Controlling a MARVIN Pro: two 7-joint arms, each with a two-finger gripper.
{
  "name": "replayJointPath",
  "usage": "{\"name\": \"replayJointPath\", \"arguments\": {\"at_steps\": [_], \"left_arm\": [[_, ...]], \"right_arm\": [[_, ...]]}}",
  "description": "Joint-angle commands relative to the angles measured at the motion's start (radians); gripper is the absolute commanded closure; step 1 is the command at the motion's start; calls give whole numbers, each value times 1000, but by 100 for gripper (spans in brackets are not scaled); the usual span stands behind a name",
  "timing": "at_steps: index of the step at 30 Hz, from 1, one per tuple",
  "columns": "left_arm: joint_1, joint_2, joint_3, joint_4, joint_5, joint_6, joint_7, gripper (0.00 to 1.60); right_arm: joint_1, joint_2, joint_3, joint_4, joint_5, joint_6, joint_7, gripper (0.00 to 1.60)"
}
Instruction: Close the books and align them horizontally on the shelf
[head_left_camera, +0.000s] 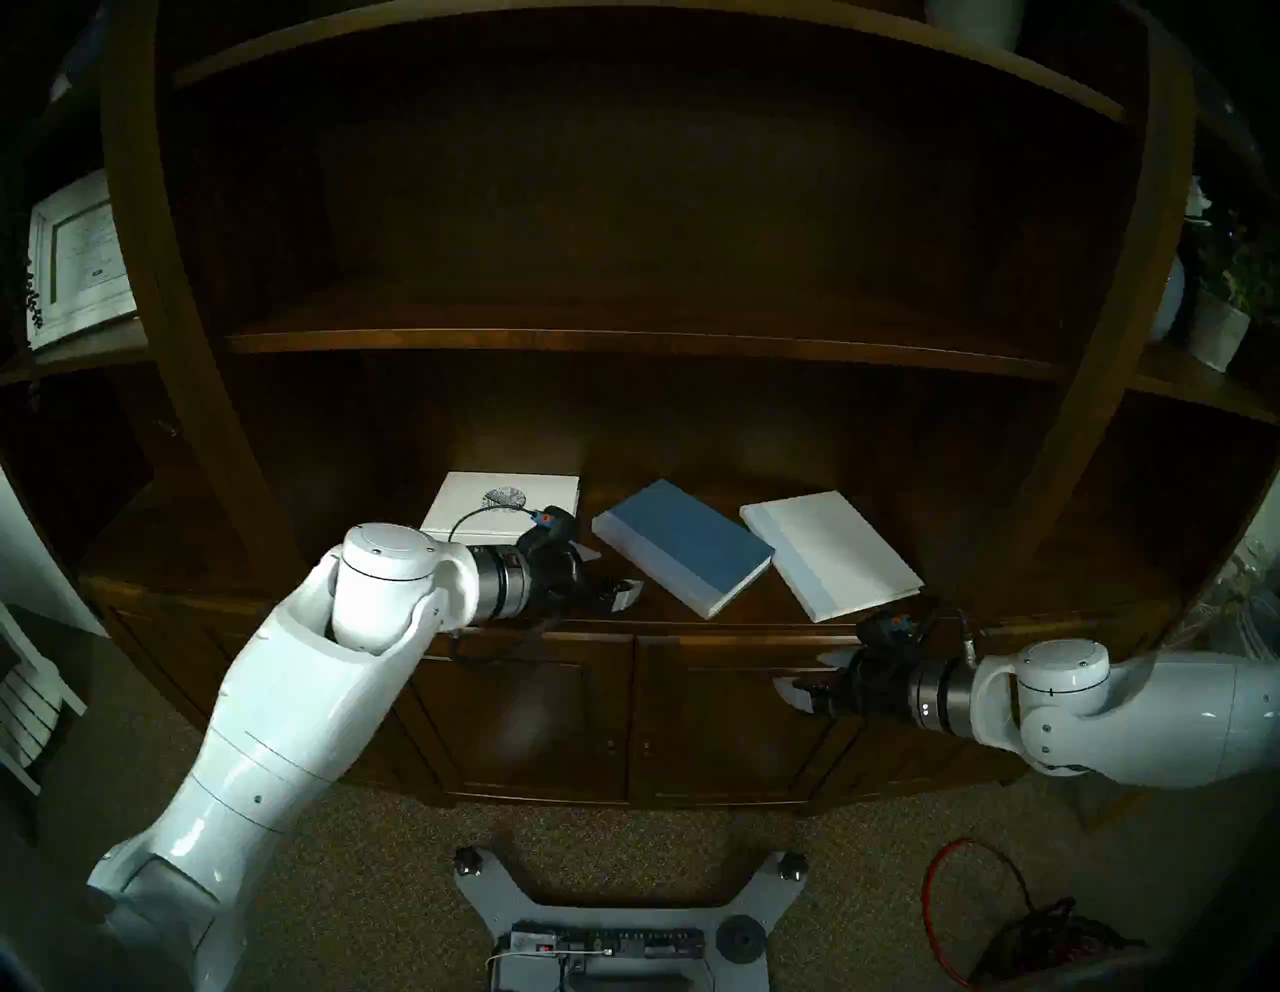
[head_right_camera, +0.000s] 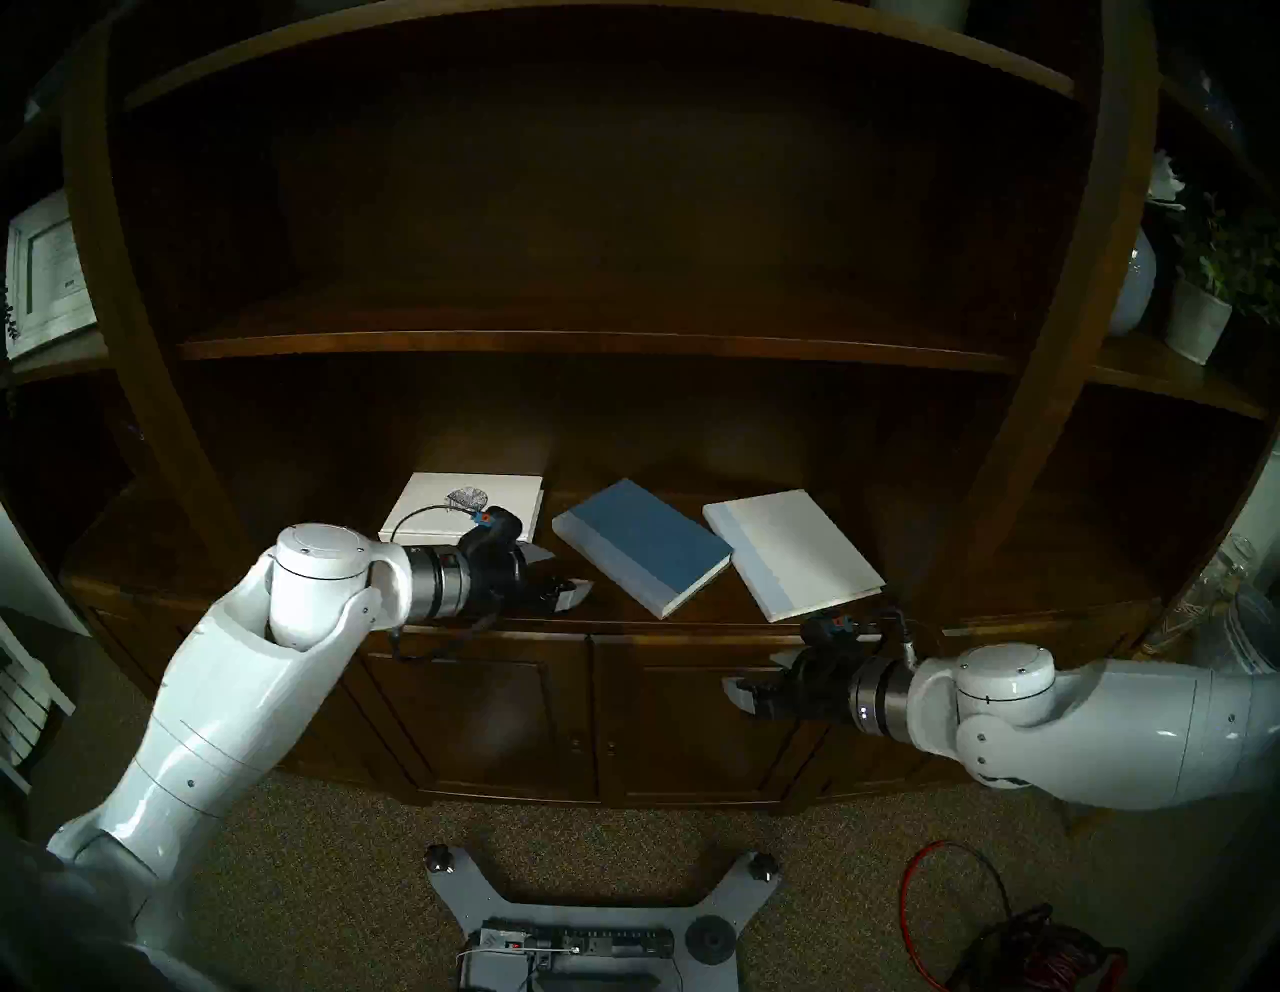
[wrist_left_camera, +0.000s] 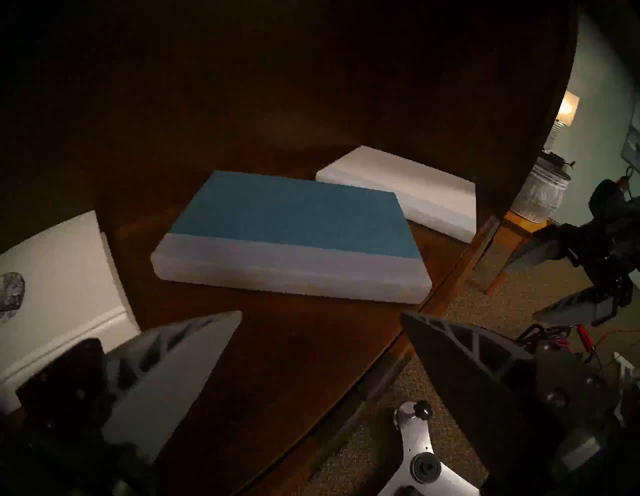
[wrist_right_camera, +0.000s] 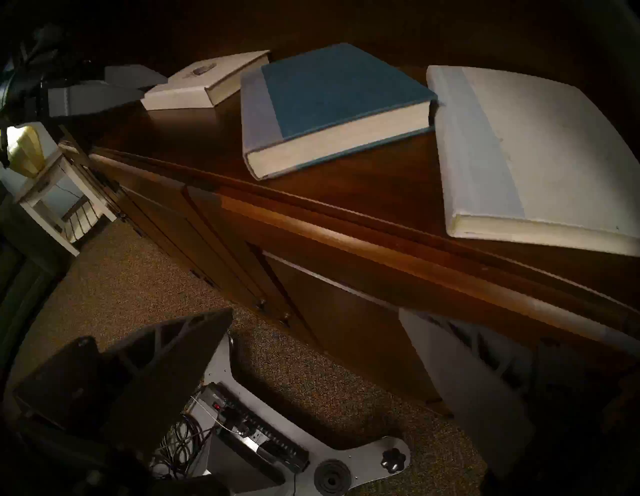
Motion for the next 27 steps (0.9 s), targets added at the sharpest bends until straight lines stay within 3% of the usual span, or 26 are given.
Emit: {"name": "replayJointPath", "arguments": {"at_steps": [1,10,27], "left_arm": [[-65,-18,-34,-16,10,40,49,0],[-160,-133,25,100,66,69,161,0],[-282,-302,19,280,141,66,317,0]], "right_arm": [[21,0,20,-2,1,-5,0,0],[21,0,20,-2,0,-5,0,0],[20,0,19,-2,0,-5,0,0]]}}
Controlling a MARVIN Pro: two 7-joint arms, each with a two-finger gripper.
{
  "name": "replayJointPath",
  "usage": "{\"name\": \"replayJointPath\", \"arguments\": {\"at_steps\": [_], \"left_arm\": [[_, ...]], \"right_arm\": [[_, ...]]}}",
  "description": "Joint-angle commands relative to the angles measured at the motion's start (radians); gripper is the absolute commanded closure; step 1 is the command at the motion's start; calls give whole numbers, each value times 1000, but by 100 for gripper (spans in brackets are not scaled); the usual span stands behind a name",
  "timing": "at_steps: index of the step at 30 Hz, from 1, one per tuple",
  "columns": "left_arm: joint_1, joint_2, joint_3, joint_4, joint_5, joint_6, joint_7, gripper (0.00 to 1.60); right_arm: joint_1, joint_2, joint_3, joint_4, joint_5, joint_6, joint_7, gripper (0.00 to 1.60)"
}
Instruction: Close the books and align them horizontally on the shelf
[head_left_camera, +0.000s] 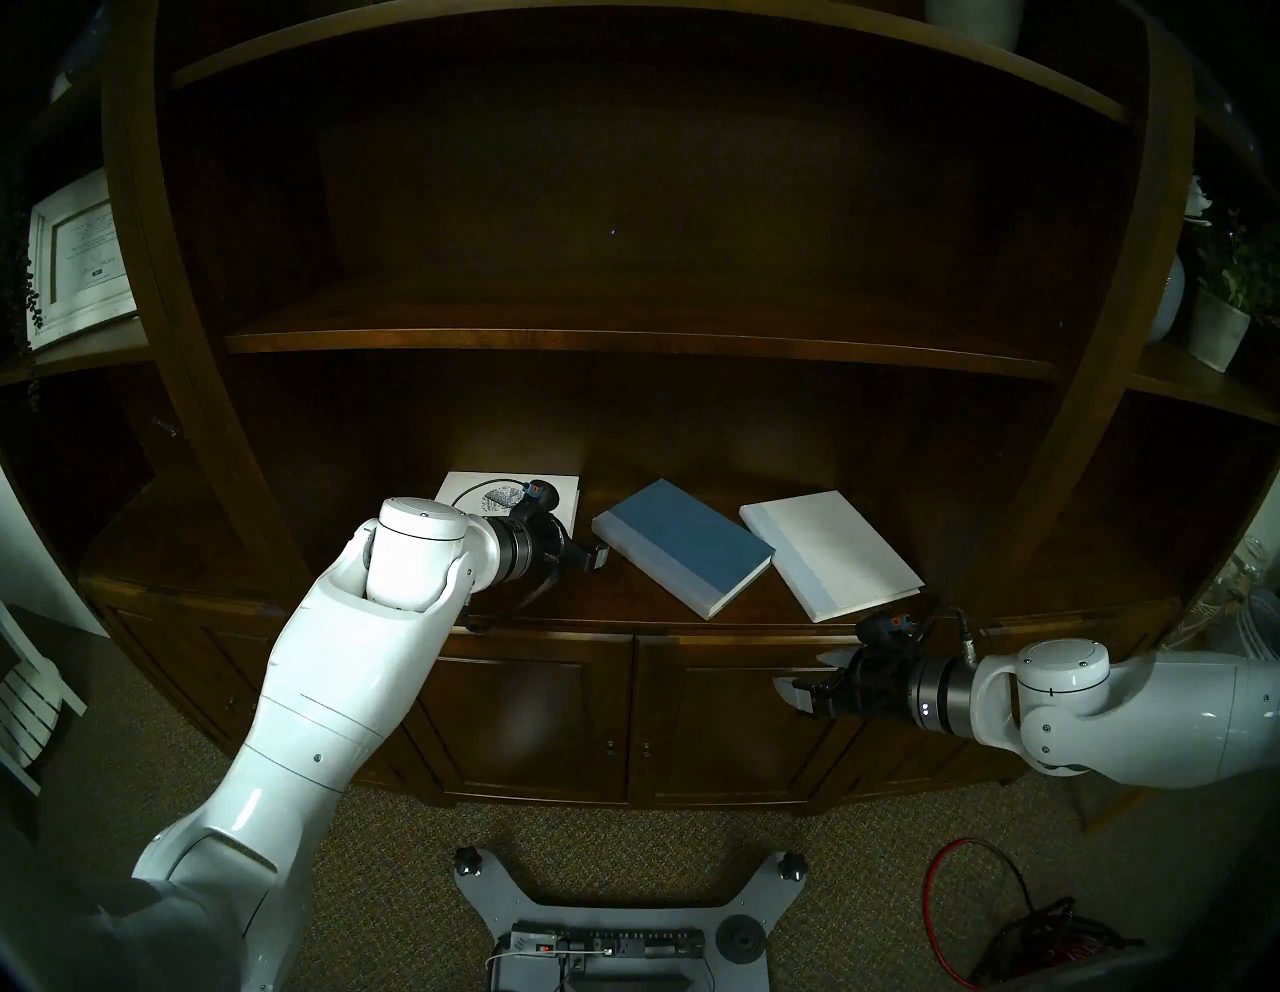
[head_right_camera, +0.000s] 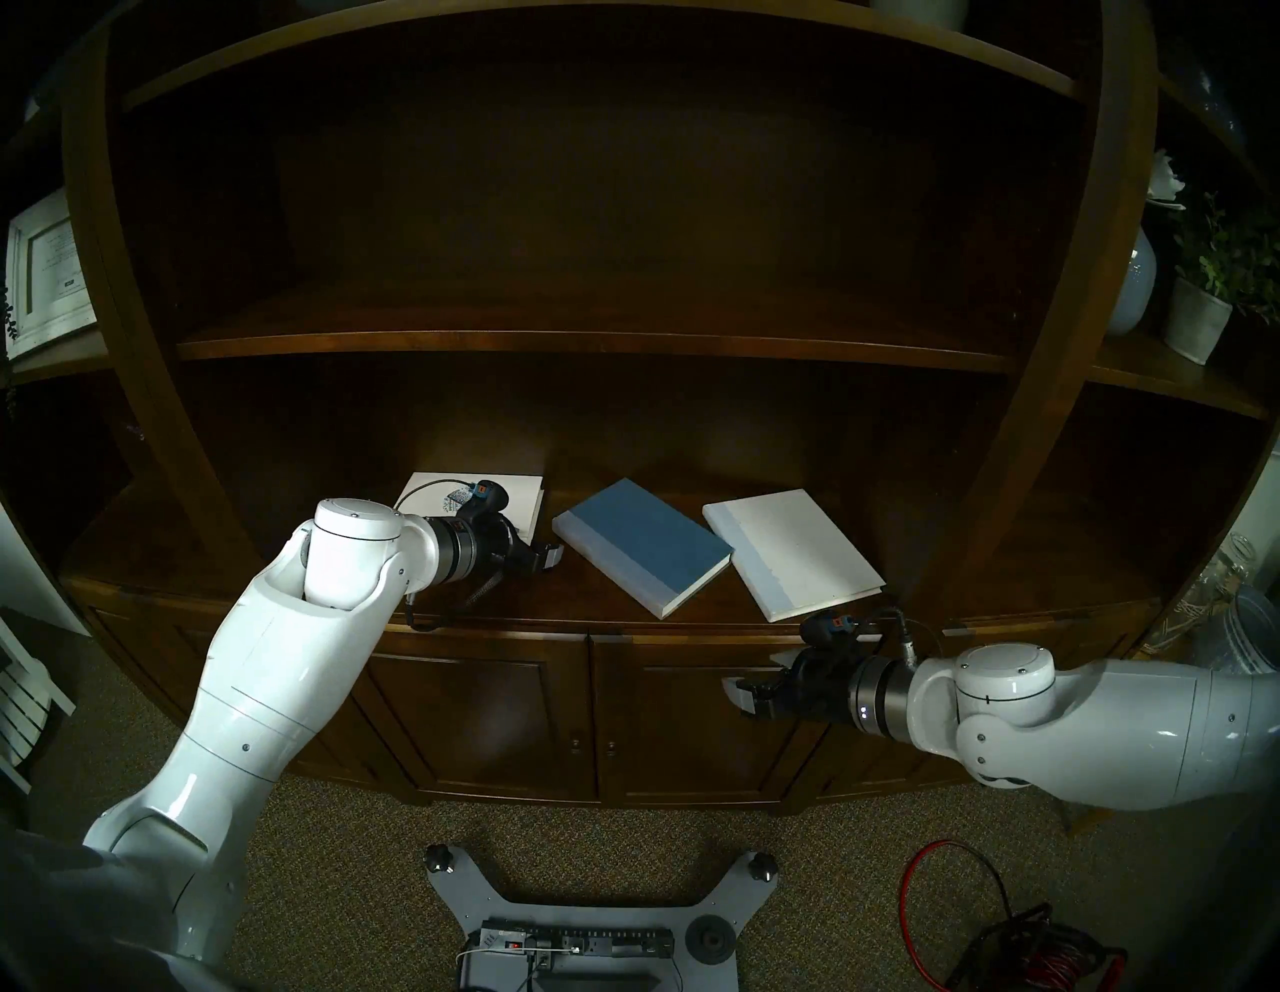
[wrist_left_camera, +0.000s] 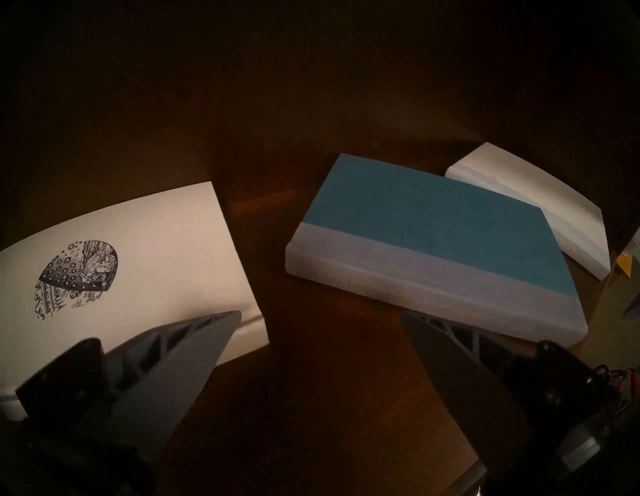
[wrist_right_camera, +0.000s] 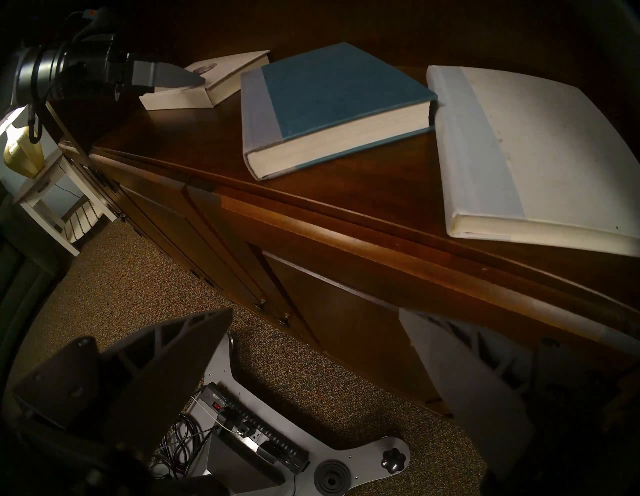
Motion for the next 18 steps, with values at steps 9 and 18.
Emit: {"name": "replayJointPath", "arguments": {"at_steps": [9,18], "left_arm": [[-168,-149,-12,136,72,-29,114,0],[-218,-156,-35,225,92,-48,124,0]], "right_arm": [[20,0,19,-2,0,-5,0,0],[20,0,19,-2,0,-5,0,0]]}}
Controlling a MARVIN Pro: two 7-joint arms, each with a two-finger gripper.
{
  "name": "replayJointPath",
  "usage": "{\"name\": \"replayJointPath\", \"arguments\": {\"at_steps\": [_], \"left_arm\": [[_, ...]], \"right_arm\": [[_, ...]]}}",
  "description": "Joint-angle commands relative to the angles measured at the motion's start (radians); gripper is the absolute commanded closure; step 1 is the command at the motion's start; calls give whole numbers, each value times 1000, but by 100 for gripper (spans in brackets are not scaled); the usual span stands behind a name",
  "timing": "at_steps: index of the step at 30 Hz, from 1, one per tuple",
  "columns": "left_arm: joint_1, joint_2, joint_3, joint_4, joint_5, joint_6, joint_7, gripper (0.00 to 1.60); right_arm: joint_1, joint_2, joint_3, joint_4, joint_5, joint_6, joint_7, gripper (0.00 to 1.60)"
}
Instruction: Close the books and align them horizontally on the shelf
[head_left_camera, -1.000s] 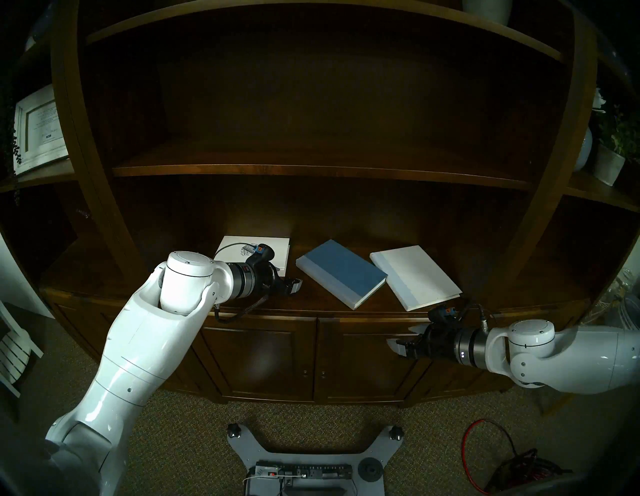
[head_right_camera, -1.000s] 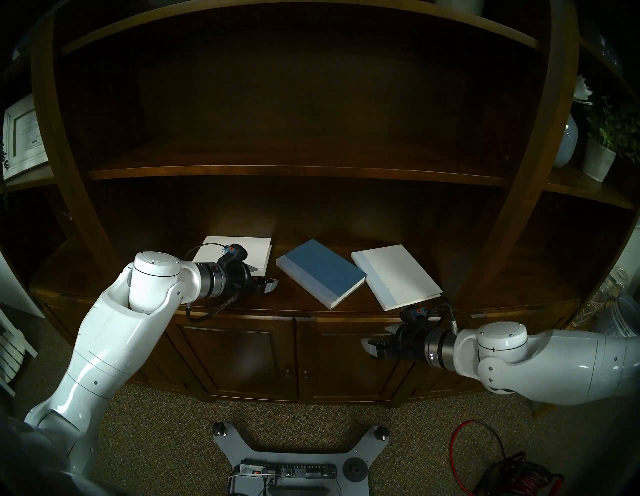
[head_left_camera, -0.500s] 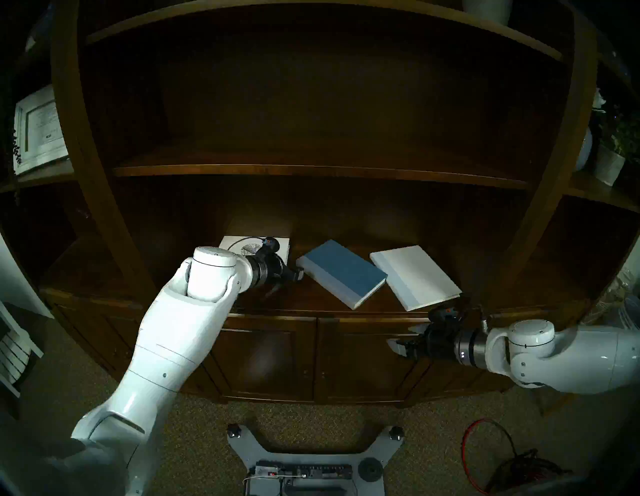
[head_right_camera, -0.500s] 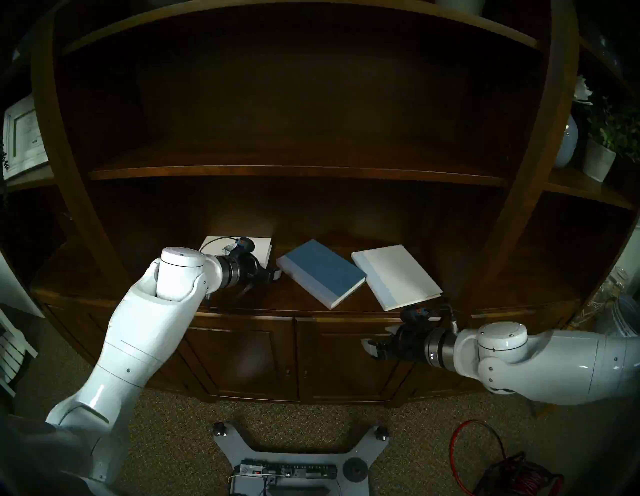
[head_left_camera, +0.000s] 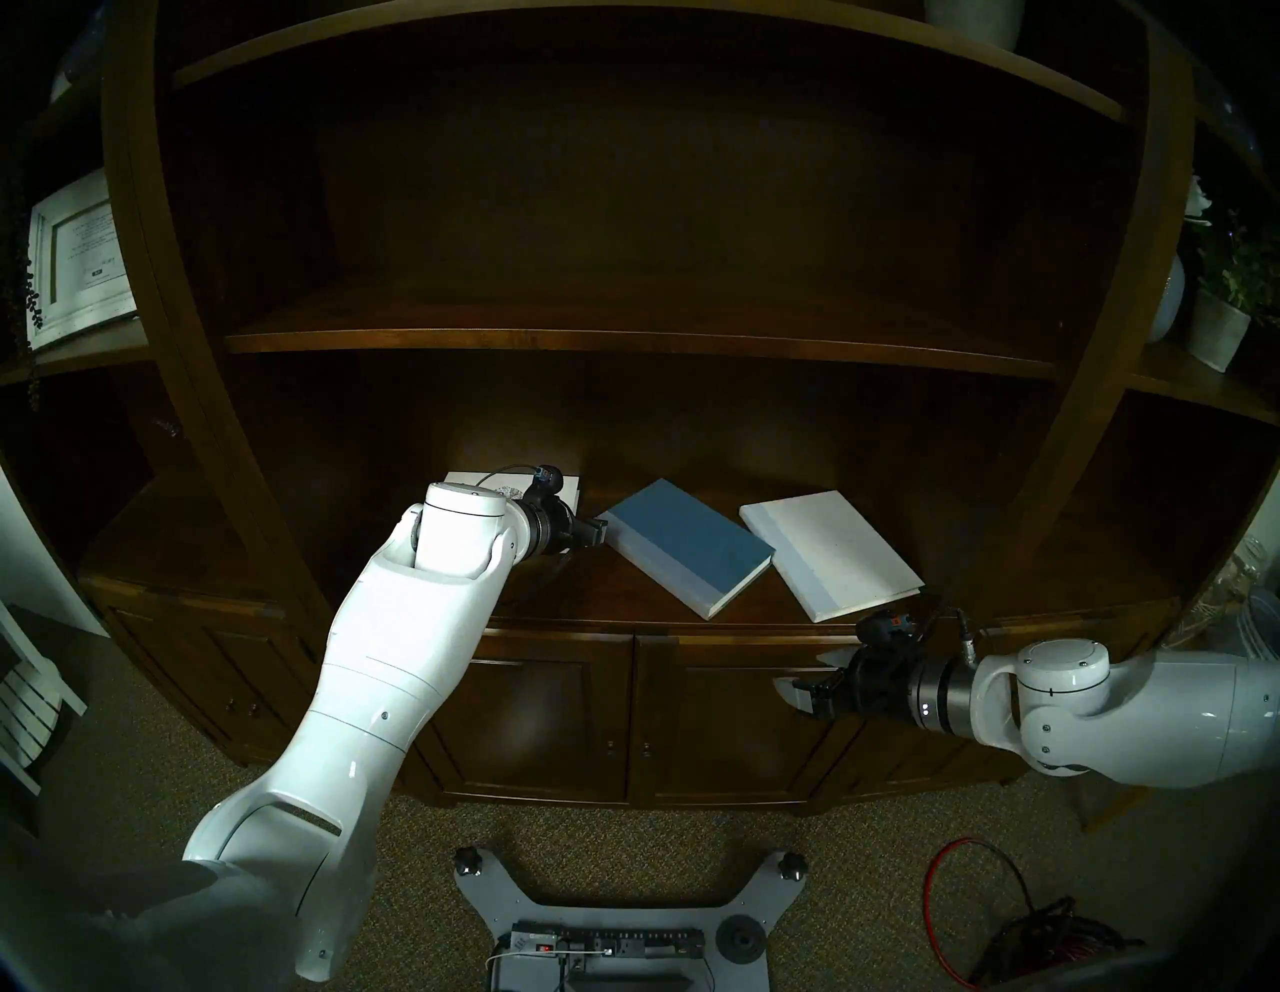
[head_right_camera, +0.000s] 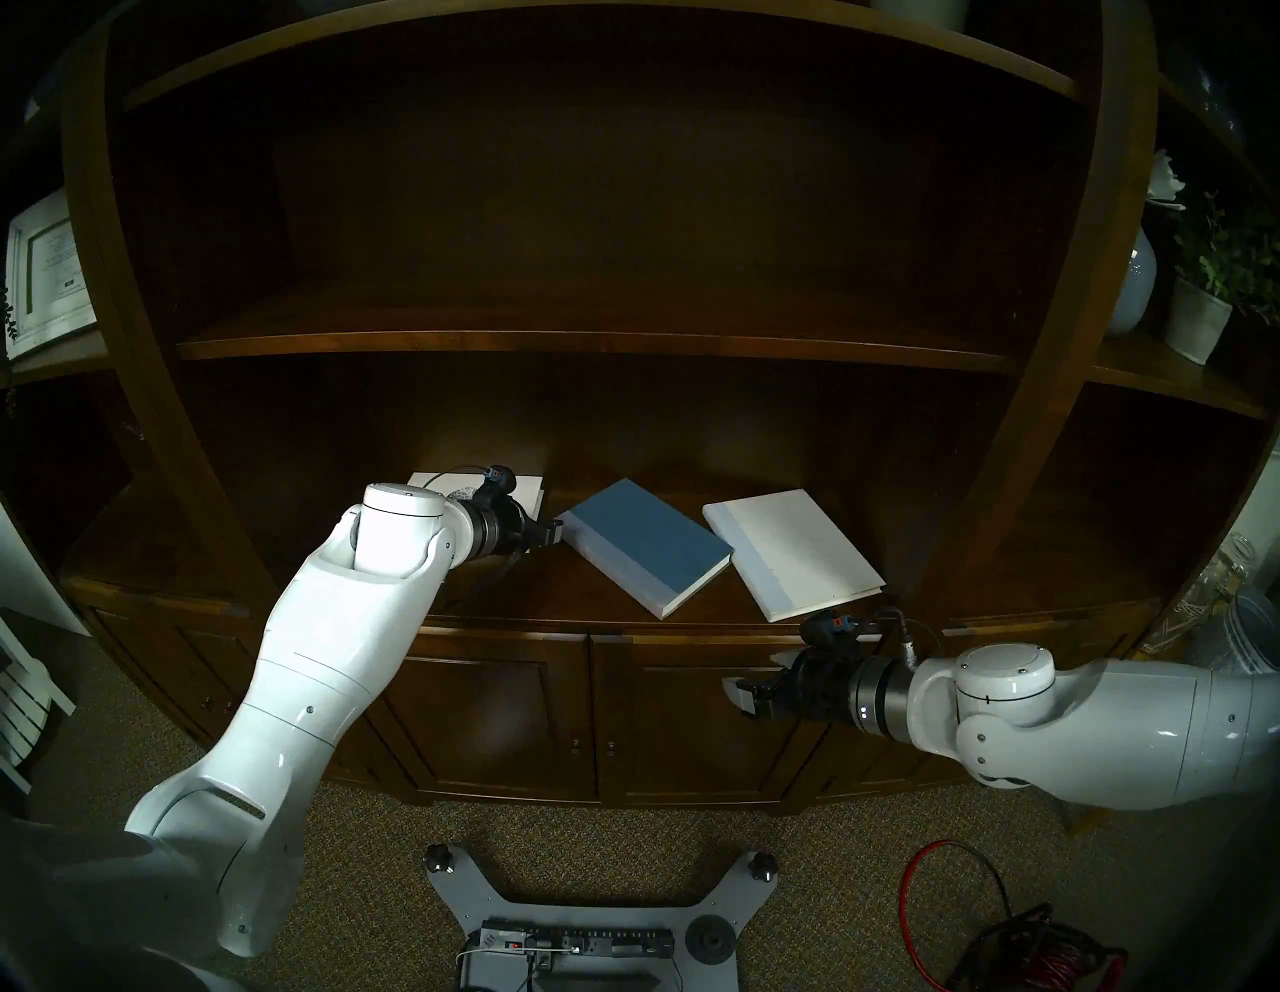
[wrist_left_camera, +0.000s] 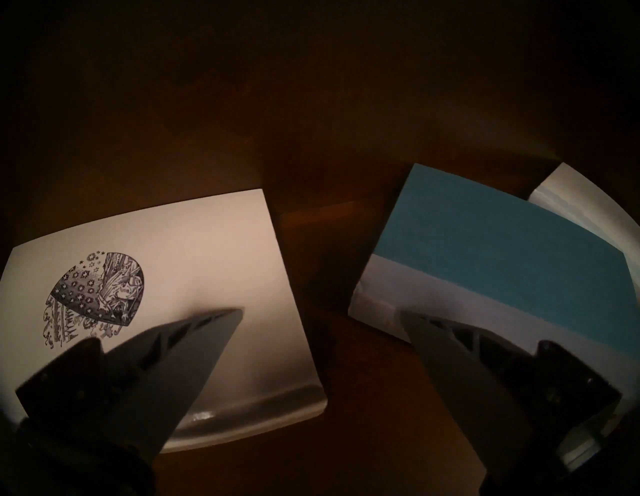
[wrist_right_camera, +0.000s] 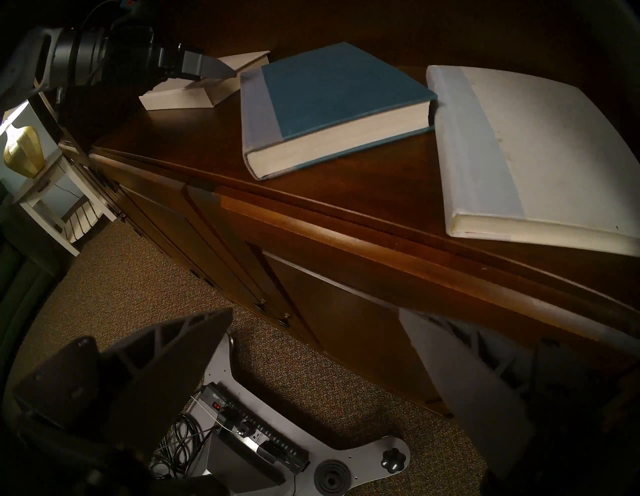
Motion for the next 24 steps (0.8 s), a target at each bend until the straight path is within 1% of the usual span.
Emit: {"name": "replayJointPath", "arguments": {"at_steps": [1,3,7,13,18,24], "left_arm": [[-111,-23,-26,41,17,-36,3,0],[-134,-17,-30,83,20,-45,-2,0],[-162,-4,-30,133,22,-55,-14,0],[-174,23,-32,185,26,-67,-46,0],[-161,53,-31,206,30,-79,-77,0],[-121,95,-37,183,34,-86,-108,0]], "right_arm": [[20,0,20,-2,0,-5,0,0],[20,0,20,-2,0,-5,0,0],[20,0,20,-2,0,-5,0,0],[21,0,20,-2,1,-5,0,0],[21,0,20,-2,1,-5,0,0],[21,0,20,-2,1,-5,0,0]]}}
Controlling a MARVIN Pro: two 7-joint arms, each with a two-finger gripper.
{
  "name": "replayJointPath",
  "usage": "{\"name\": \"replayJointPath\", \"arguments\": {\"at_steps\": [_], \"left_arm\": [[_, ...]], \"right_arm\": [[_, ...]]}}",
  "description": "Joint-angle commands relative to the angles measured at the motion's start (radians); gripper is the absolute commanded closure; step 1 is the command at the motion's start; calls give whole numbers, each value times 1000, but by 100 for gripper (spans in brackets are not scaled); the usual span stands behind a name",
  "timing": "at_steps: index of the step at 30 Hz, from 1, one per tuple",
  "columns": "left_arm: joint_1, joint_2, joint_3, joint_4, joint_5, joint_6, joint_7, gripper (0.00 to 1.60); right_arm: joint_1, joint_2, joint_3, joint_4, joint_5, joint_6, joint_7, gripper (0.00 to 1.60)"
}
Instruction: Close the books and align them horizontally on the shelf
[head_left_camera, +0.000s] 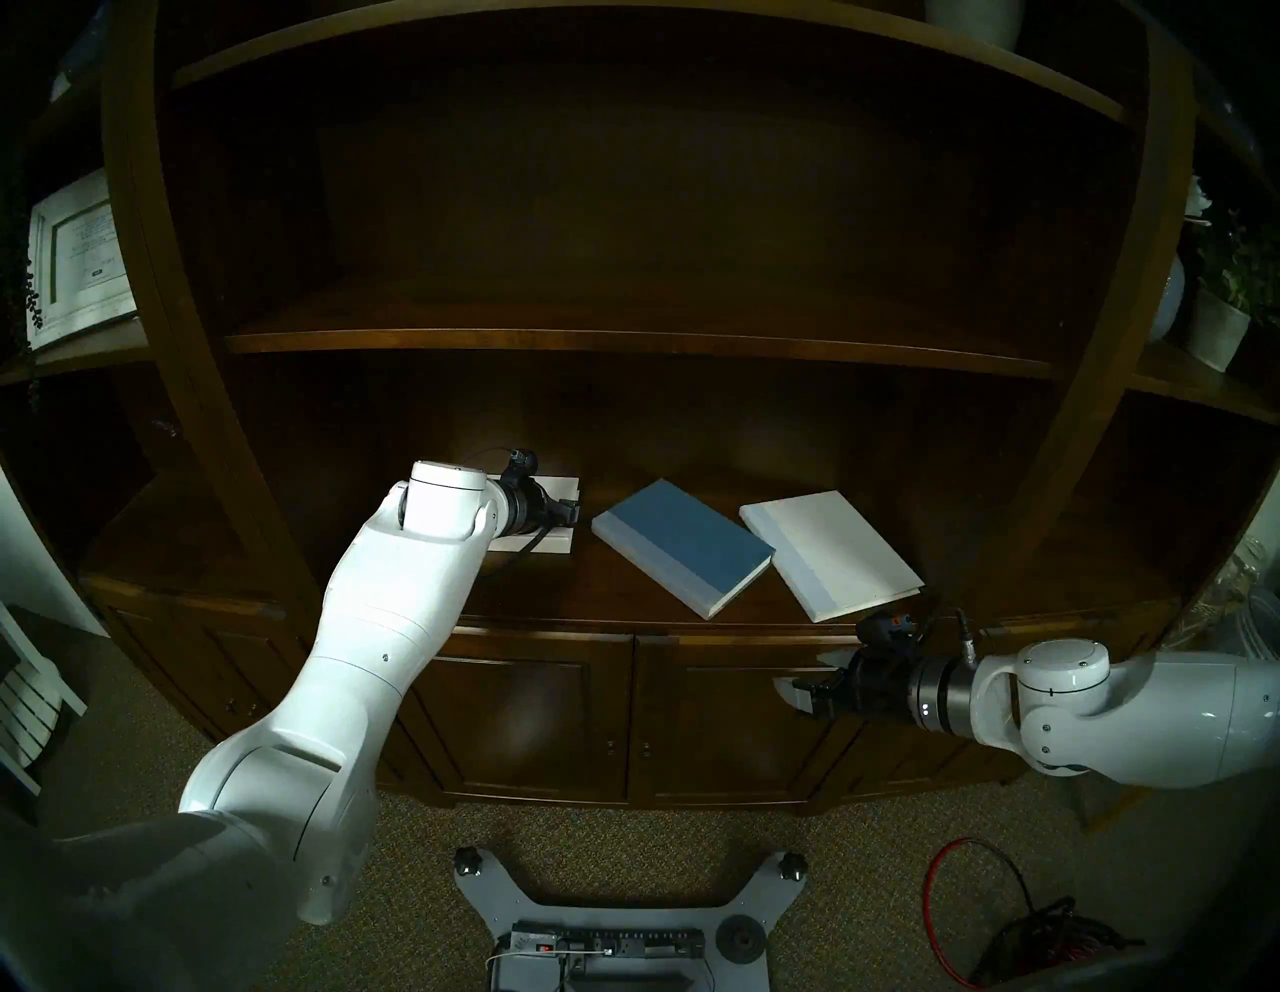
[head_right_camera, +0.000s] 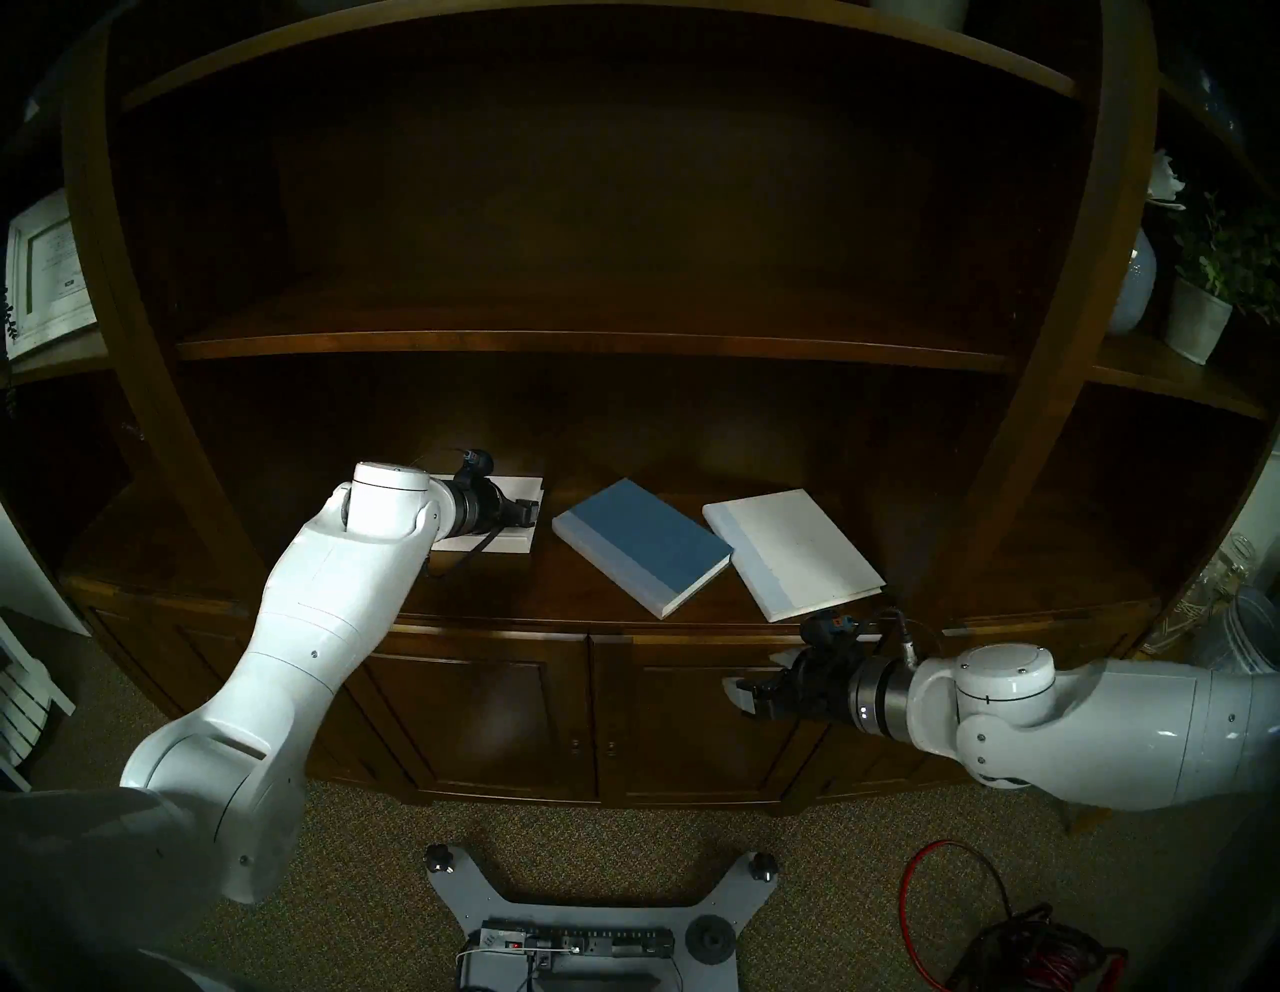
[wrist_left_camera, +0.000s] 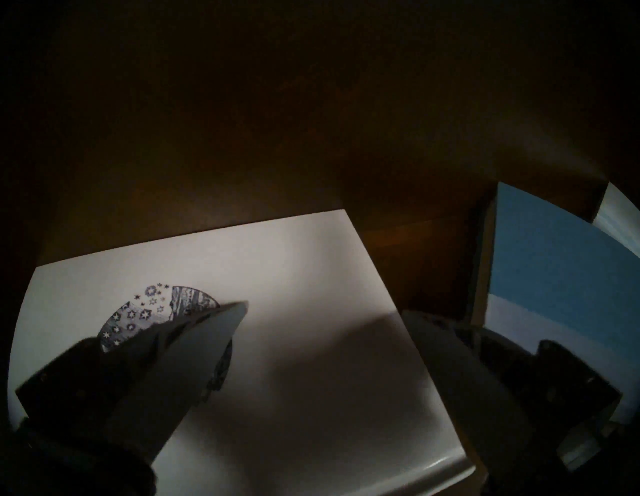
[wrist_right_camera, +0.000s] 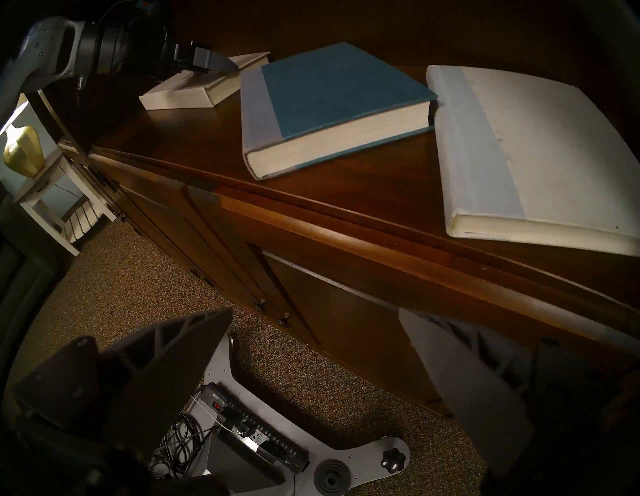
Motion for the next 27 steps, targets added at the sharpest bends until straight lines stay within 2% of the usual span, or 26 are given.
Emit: {"name": "replayJointPath", "arguments": {"at_steps": [1,10,20,27], "left_arm": [[11,65,-13,-30,5,-10,-28,0],[31,115,-35,-43,9,-32,-63,0],[-17,133,-59,16,11,-68,-89,0],[-72,129,-63,93,16,-95,-106,0]], "right_arm": [[21,0,20,-2,1,-5,0,0],[21,0,20,-2,1,-5,0,0],[21,0,20,-2,1,-5,0,0],[21,0,20,-2,1,-5,0,0]]}}
